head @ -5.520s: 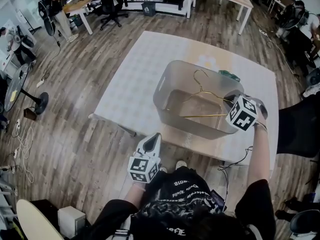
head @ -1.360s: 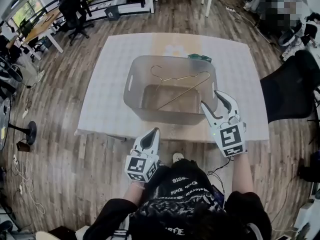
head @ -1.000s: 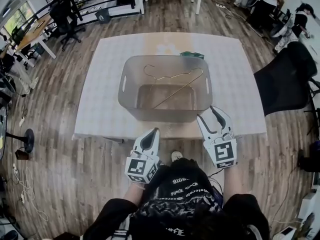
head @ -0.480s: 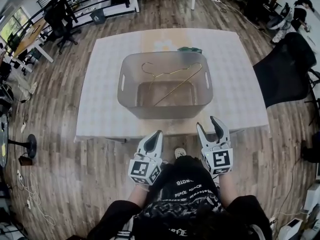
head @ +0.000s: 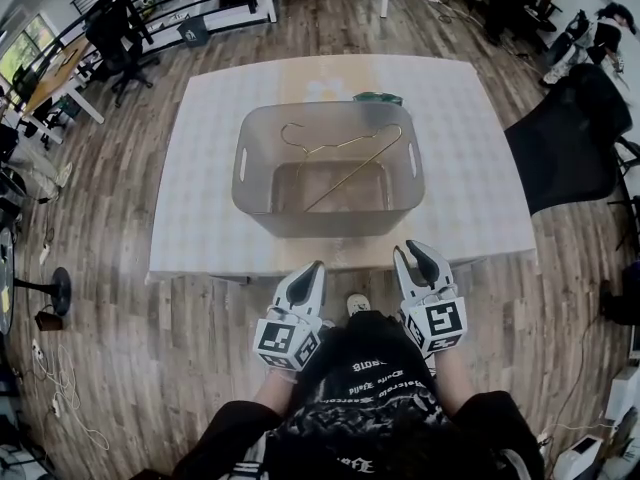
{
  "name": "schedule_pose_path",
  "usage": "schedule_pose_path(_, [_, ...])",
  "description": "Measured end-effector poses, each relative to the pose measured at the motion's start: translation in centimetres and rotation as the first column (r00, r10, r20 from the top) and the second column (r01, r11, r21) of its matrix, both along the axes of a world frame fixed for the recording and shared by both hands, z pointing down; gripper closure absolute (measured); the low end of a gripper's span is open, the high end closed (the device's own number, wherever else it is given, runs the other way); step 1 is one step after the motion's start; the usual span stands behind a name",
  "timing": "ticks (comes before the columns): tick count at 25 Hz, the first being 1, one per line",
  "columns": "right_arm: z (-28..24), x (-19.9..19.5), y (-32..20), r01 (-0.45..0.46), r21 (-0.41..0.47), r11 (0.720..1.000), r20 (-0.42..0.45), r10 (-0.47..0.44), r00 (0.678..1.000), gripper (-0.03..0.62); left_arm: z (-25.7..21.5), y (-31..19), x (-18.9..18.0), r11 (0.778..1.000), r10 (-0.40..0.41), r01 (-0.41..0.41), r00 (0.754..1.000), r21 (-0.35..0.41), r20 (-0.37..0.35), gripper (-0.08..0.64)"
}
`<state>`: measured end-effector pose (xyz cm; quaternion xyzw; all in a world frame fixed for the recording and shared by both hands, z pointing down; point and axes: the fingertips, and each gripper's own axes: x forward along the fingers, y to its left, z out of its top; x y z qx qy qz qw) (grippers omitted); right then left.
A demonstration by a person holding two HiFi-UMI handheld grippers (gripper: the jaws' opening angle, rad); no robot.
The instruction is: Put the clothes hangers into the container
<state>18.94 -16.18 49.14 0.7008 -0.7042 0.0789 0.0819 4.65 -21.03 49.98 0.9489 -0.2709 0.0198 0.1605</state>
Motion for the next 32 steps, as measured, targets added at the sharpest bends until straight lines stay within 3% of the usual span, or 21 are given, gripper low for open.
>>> schedule_pose_path(5, [0.3,-0.2,0.1,0.013,-0.013,1.0,0.015,-0.013,1.0,0.577,-0.2,0.1,0.6,1.0,0.012,-0.012,1.0,0.002,-0.004,0.54])
schedule_pose_path(10, [-0.4,-0.3,-0.3,0.076,0.066,0.995,0.186,-0.087,0.979,0.583,-0.3,-0.3,1.1,1.0,0.017,-0.017,1.0,0.008,0.004,0.54])
schedule_pose_path(12, [-0.8,-0.2,-0.4,0.084,0.094,0.992,0.211,-0.102,0.972,0.583,-0.3,-0.6,1.2,1.0,0.017,-0.017,1.0,0.01,0.004,0.54])
schedule_pose_path(19, [-0.3,0.7,-0.8,0.05,0.026,0.998,0.063,-0.051,0.997,0.584,-0.2,-0.9,1.8,1.0,0.018,-0.018,1.0,0.016,0.003,0.54])
schedule_pose_path(27, [-0.2,0.8,-1.3,0.049,0.005,0.999,0.015,-0.049,0.999,0.586,-0.6,-1.6,2.1,1.0,0.015,-0.015,1.0,0.019,0.001,0.54])
schedule_pose_path(32, [0.0,0.8,-1.4,0.082,0.009,0.997,0.05,-0.082,0.995,0.586,-0.2,-1.7,2.7,1.0,0.018,-0.018,1.0,0.019,0.01,0.54])
